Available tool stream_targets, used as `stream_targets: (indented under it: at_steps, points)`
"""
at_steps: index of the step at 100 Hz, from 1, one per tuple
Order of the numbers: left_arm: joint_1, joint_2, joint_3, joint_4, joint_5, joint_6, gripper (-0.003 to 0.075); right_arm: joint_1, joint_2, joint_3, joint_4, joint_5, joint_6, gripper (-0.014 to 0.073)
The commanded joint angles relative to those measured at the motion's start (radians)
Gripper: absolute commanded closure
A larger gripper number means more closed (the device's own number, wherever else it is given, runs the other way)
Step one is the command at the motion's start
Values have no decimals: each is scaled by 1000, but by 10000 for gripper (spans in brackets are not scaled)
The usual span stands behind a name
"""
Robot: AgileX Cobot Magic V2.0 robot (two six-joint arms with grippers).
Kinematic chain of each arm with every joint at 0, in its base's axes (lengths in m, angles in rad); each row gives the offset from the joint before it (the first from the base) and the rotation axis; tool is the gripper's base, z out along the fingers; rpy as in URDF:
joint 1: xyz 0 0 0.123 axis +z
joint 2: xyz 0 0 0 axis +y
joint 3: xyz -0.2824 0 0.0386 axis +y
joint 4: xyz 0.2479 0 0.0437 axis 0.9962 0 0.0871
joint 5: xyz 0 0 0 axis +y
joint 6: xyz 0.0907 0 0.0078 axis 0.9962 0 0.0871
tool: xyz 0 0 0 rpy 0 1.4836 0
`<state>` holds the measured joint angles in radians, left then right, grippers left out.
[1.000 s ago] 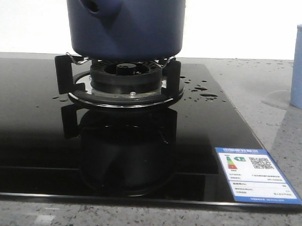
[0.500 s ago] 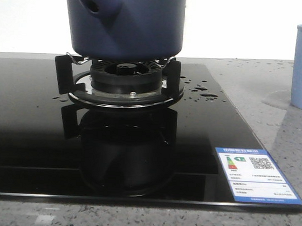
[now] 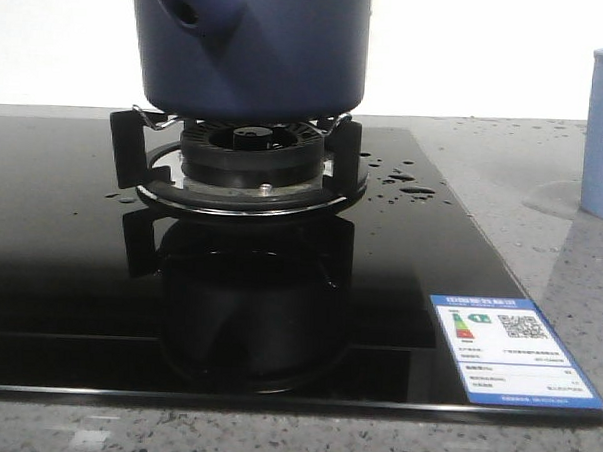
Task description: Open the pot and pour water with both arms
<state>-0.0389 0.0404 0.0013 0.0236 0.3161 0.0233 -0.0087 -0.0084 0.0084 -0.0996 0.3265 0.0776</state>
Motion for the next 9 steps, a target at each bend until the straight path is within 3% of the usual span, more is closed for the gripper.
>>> stream_targets:
  at_steps: [1, 9]
  points:
    - [1, 9, 32, -7, -67, -11, 739, -9, -19, 27, -2, -20, -14, 667]
    - [1, 9, 32, -7, -67, -11, 739, -9, -19, 27, -2, -20, -14, 667]
